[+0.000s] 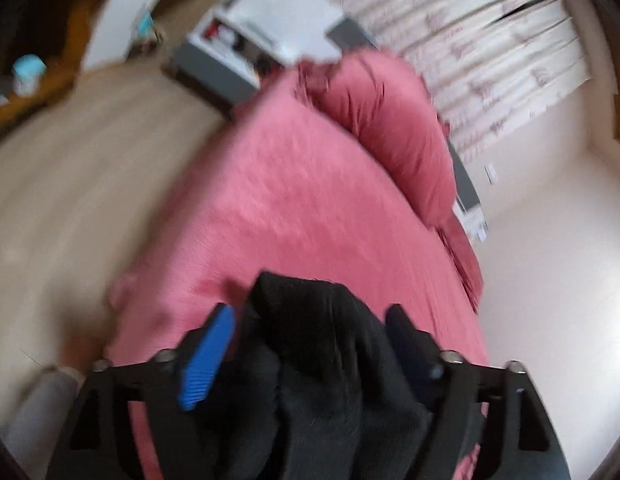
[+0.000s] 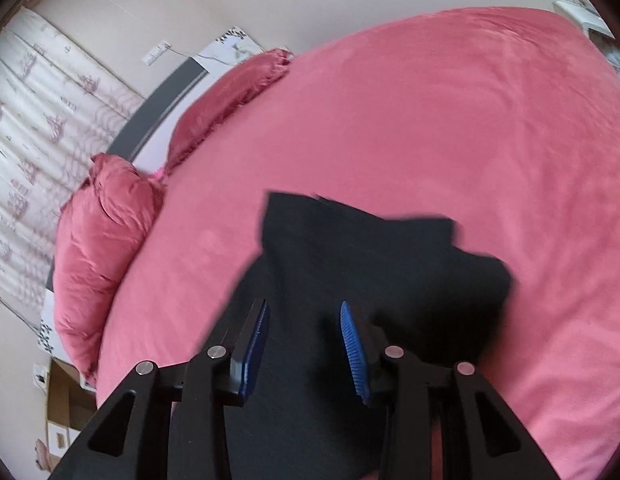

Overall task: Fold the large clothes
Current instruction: 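Lay the sleeve across the coat with the right gripper and release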

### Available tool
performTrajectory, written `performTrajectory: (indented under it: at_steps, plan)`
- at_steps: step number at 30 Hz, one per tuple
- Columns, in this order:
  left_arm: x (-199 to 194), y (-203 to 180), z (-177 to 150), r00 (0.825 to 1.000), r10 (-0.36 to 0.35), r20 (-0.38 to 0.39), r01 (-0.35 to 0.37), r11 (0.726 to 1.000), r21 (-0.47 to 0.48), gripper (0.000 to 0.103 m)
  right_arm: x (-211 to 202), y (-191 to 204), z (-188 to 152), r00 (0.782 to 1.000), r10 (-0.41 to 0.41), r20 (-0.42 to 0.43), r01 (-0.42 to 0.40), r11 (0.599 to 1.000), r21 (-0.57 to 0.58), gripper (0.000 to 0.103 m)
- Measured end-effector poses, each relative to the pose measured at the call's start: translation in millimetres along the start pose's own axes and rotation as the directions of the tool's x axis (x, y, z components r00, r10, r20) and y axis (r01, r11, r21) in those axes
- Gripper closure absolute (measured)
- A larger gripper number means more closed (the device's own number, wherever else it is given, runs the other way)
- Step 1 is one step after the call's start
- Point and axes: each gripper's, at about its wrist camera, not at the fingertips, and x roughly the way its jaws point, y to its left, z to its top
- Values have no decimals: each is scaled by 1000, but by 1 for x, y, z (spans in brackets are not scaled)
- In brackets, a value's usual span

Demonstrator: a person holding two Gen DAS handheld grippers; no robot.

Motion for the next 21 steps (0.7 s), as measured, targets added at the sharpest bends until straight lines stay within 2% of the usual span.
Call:
performTrajectory:
  at_steps: [1, 3, 6, 11, 13, 15, 16, 17, 19, 20, 21]
  plan:
    - [-6, 1, -5, 1000, 9, -2, -9, 1000, 9, 10, -6, -11, -6, 1000, 0, -9, 0, 1000, 4, 65]
    - [-3, 2, -16, 998, 39, -58, -37, 998, 43, 10, -13, -27, -13, 1000, 12, -29, -12, 1000, 7, 63]
    - [2, -8, -43, 986, 85, -141, -61, 984, 165, 10, -13, -41, -15, 999, -9, -42, 11, 999, 52, 63]
    - [14, -28, -63, 985, 151, -86, -119, 947, 298, 5, 14, -52, -7, 999, -2, -48, 10, 988, 156, 63]
    - [27, -31, -65, 978, 190, -81, -155, 934, 322, 4, 31, -51, -1, 999, 15, -36, -8, 983, 186, 63]
    - [36, -30, -68, 969, 234, -76, -196, 919, 341, 4, 43, -51, 2, 1000, -8, -28, 14, 977, 215, 64]
    - [39, -31, -71, 963, 259, -72, -217, 906, 362, 6, 46, -51, 2, 1000, -19, -18, 22, 973, 230, 78]
    - [45, -32, -73, 954, 292, -65, -244, 886, 395, 11, 46, -50, 4, 1000, -30, 3, 28, 970, 240, 99]
    - [47, -38, -77, 932, 361, -18, -311, 825, 472, 45, 32, -41, 10, 998, 15, 66, -29, 973, 228, 99]
    - [46, -39, -76, 927, 376, -3, -325, 806, 495, 50, 12, -32, 12, 991, 30, 130, -54, 981, 186, 100]
    - [46, -37, -74, 931, 365, -11, -314, 814, 489, 51, -3, -25, 13, 982, 49, 181, -77, 986, 148, 100]
